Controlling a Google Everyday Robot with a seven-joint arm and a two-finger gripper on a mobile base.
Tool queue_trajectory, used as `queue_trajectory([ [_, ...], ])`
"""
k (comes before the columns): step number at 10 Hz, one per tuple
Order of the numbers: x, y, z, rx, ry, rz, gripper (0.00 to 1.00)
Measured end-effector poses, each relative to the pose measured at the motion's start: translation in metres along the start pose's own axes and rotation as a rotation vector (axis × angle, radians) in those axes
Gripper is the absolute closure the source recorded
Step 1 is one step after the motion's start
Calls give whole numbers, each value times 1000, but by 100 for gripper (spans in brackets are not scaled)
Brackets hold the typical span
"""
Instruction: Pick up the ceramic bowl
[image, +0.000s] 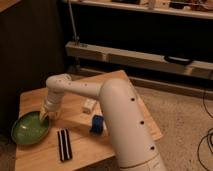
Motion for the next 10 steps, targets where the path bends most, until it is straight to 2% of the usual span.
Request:
queue_trajectory([
  [2, 5, -2, 3, 12, -8, -14, 71],
  [4, 8, -4, 6, 7, -34, -24, 93],
  [6, 9, -12, -1, -10, -34, -46, 100],
  [8, 5, -25, -31, -28, 3, -84, 100],
  [10, -2, -51, -76, -35, 43, -134, 100],
])
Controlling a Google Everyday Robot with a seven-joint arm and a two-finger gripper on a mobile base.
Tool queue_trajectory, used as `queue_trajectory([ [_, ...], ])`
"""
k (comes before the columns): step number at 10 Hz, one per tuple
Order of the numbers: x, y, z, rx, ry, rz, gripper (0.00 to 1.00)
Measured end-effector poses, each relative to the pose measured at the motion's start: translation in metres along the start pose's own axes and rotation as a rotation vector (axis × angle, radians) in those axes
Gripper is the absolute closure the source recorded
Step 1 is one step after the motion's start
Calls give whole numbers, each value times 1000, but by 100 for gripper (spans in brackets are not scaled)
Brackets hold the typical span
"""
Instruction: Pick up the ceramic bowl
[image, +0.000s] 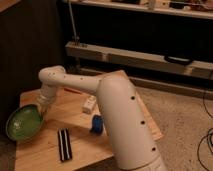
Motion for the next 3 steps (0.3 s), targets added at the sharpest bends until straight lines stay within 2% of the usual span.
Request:
queue_trajectory([
  [3, -6, -27, -63, 41, 81, -74, 100],
])
